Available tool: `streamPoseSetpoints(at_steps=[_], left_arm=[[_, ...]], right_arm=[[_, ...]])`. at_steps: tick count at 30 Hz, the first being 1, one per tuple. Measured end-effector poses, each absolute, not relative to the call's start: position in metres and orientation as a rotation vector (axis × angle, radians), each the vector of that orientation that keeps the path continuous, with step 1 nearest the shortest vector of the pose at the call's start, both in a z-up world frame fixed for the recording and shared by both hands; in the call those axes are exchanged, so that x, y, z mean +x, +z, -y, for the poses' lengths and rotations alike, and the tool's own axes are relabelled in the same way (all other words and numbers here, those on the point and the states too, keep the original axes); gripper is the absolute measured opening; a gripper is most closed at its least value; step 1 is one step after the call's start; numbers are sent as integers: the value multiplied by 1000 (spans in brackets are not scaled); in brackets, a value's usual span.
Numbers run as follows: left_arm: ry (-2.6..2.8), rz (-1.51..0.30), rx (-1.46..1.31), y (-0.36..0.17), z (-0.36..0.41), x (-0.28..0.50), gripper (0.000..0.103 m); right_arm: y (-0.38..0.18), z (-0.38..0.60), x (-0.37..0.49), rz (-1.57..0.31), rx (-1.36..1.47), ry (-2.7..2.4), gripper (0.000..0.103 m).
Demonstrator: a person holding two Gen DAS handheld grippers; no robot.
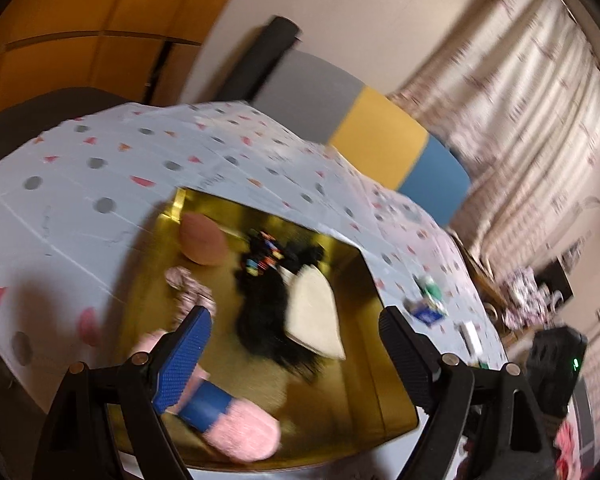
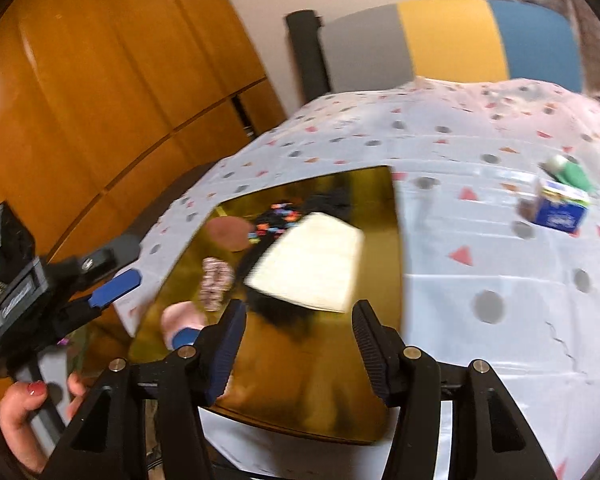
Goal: Organize rigid objects
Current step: 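Carry the pink rolled towel into the gold tray and open the right tool, then move the right tool to the green-and-yellow scrub sponge and grasp it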
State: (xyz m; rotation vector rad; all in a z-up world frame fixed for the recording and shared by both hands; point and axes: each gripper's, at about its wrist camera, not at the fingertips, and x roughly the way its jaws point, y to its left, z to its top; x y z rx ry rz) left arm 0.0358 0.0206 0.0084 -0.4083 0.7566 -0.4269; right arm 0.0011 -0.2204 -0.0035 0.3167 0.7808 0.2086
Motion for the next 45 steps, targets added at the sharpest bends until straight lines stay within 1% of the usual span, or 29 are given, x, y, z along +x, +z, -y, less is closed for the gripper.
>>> streamPoseSetpoints(at_steps=[6,10,14,20,22,23,30,31,34,35,40,45], left_arm=[[-563,-804,-343,-1,26,20,87],[-631,-816,-263,-1,57,8,87],[-685,-829,-212,-1,80,1,87],[-773,-875,-163,-4,117,-5,87],[-800,-894,-146,-6,131,-8,87],[-818,-902,-130,-6,140,-10,87],[-903,-925,-54,-5,181,-25,87],[-910,-932,-48,-5,187,-27,87],[-920,-946,-49,-6,194,-30,87],[-919,-952,-46,-6,196,-31,87],[-898,-963,-36,-7,198,-32,87],[-879,-974,-28,-8,200,-31,87]], right_arm=[[-13,259,-11,-788,371,120,57],[-20,279,-23,-792,362,64,62],[-34,306,-39,-819,364,-6,63],[-50,363,-71,-845,400,-144,64],[-52,387,-84,-841,418,-199,66],[-52,397,-90,-839,422,-224,67],[-45,479,-124,-800,426,-434,68],[-42,489,-126,-786,421,-463,71],[-31,528,-127,-730,388,-567,89],[-28,538,-126,-723,379,-594,91],[-33,588,-109,-748,411,-640,91],[-56,595,-92,-800,375,-650,91]])
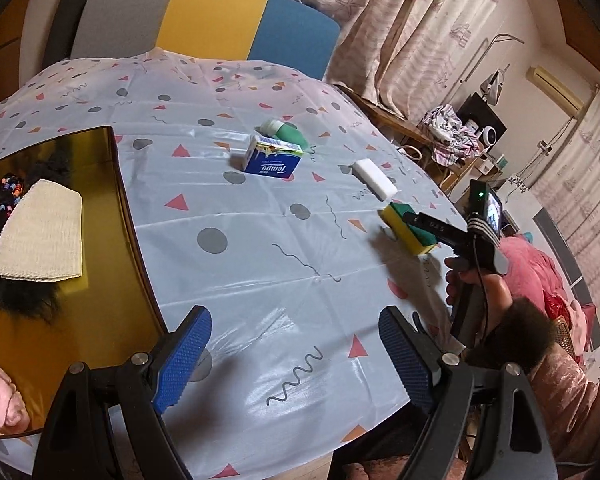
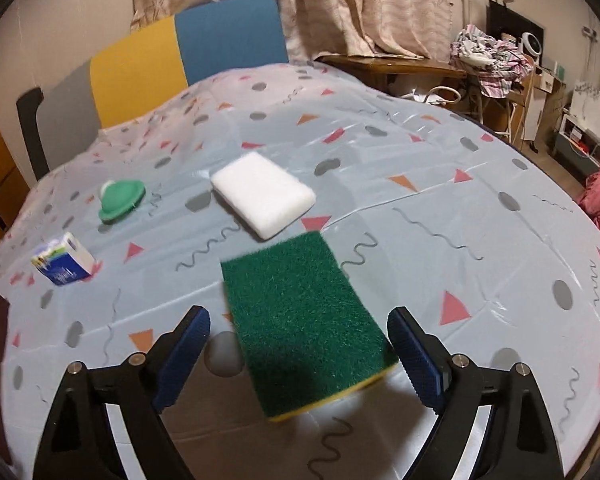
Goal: Organize rigid objects
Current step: 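Move the right tool to the green-and-yellow scrub sponge and grasp it, then grasp the blue Tempo tissue pack with the left tool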
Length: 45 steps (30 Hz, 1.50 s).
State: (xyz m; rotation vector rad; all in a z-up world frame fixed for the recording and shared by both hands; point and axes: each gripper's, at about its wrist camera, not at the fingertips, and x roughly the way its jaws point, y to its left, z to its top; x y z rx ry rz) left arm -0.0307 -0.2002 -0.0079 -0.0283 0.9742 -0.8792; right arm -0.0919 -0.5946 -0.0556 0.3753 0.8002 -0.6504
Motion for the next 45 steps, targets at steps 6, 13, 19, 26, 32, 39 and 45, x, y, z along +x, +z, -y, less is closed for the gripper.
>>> streamPoseSetpoints(at_steps=[6,13,19,26,32,39,45], left_arm=[[-877,-980,3,-9,213,-28,87],[-883,-985,27,-7,236,-19,87],[-852,-989,70,-4,273,12,87],[-766,-949,198,0,336,78,87],[-668,-915,269,-8,380,131,87],[-642,-1038,253,-49,386,158,89],[-707,-1091,280,-67,366,112,87]], right_arm=[[-70,581,-84,-814,288,-628,77],[-79,582,-86,-806,319,-601,70],[-80,580,-87,-792,315,-606,70],[-81,579,-88,-782,312,-609,70],[-82,581,-89,-767,326,-604,70],[-82,583,-91,-752,346,-594,70],[-82,583,-92,-746,352,-591,70]])
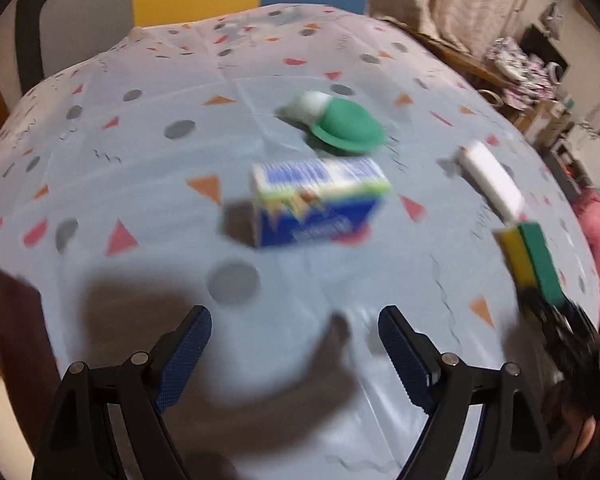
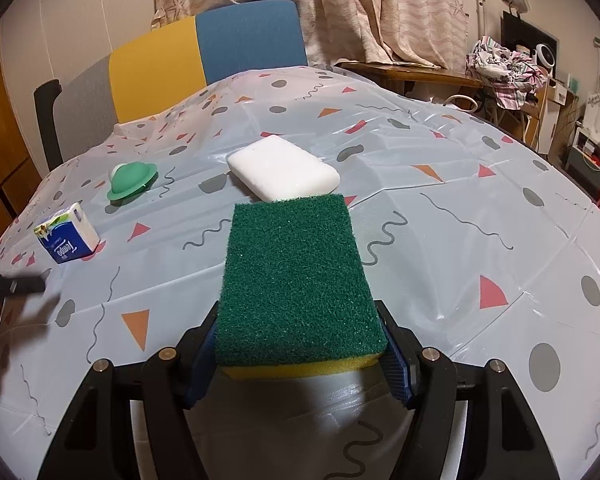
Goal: Organize rigid objects
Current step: 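Grasp the blue Tempo tissue pack with the left tool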
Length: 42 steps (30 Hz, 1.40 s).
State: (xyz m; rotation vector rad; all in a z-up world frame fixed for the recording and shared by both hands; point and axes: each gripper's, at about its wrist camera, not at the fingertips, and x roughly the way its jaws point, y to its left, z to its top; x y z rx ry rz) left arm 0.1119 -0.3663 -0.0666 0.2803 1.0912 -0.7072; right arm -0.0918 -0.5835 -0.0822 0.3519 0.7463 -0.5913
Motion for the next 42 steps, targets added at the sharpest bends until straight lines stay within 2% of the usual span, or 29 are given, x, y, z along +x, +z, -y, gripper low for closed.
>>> streamPoseSetpoints(at_steps=[4,9,14,19,23,28,32,38,41,42], left_arm=[[-723,-995,255,-50,363,103,87],[-631,-887,165,-17,376,143,87],[-508,-995,238,-38,389,174,87],[-615,-1027,244,-49,369,134,87],[-693,-973,221,-45,355,100,87],[-715,-968,169,-43,367,94,88],[-695,-980,213,-52,392,107,97],[-621,-1037,267,-77,412,117,99],[-573,-1026,343,-90,415,116,96],[-569,-1001,358,-89,414,114,86]], right_arm=[[-82,584,-92,-746,352,-591,70],[-82,584,-92,-746,350,-592,70],[-82,584,-92,-745,351,-592,70],[-82,583,-92,-744,352,-592,70],[-82,583,-92,-743,351,-592,70],[-82,584,-92,-744,350,-592,70],[-82,583,-92,-741,354,-591,70],[-82,584,-92,-737,358,-589,70],[-82,584,-92,-735,360,-590,70],[-82,584,-92,-735,359,-590,70]])
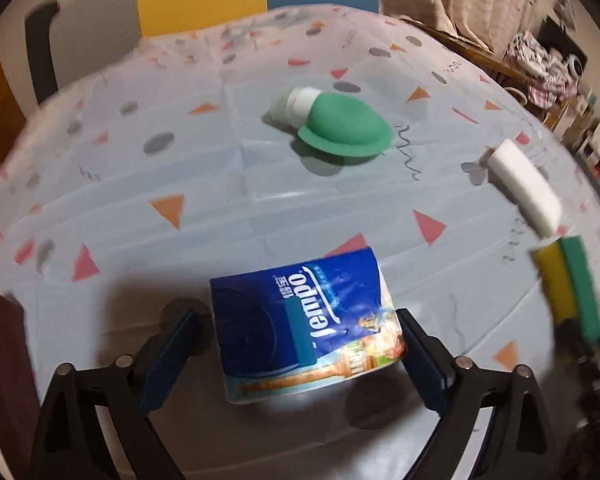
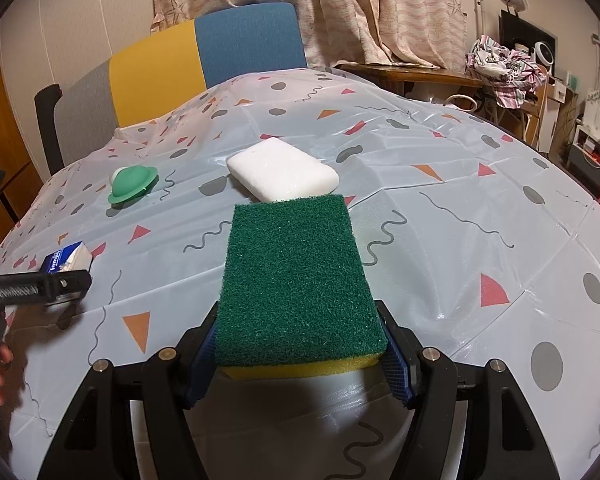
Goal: Organize rigid objects
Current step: 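Grasp the blue Tempo tissue pack with the left tool, then carry the blue tissue pack into the gold tray and open the left tool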
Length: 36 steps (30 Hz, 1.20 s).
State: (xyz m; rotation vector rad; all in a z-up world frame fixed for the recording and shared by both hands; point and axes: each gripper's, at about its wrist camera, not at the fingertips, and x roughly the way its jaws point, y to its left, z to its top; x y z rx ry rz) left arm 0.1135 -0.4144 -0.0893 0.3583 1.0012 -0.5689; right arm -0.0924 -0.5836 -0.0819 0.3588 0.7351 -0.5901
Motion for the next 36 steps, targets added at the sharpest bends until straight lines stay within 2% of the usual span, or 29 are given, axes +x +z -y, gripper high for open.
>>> streamPoseSetpoints(at_steps=[1,11,19,27,36], left_arm=[[-578,-984,358,-88,413,111,80],[-651,-1005,112,-66,362,88,80],[-718,-975,61,-35,325,46,80],[-702,-901,28,1,253,18,80],[-532,-940,-67,-2,157,27,80]], right_arm=[[-82,584,-92,-735,359,-590,70],[-83,583,-91,-743,344,-600,70],[-84,581,-90,-750,337,-605,70],[-85,580,-88,-759,321,-615,70],[-85,579,-87,-768,309,-624,70]])
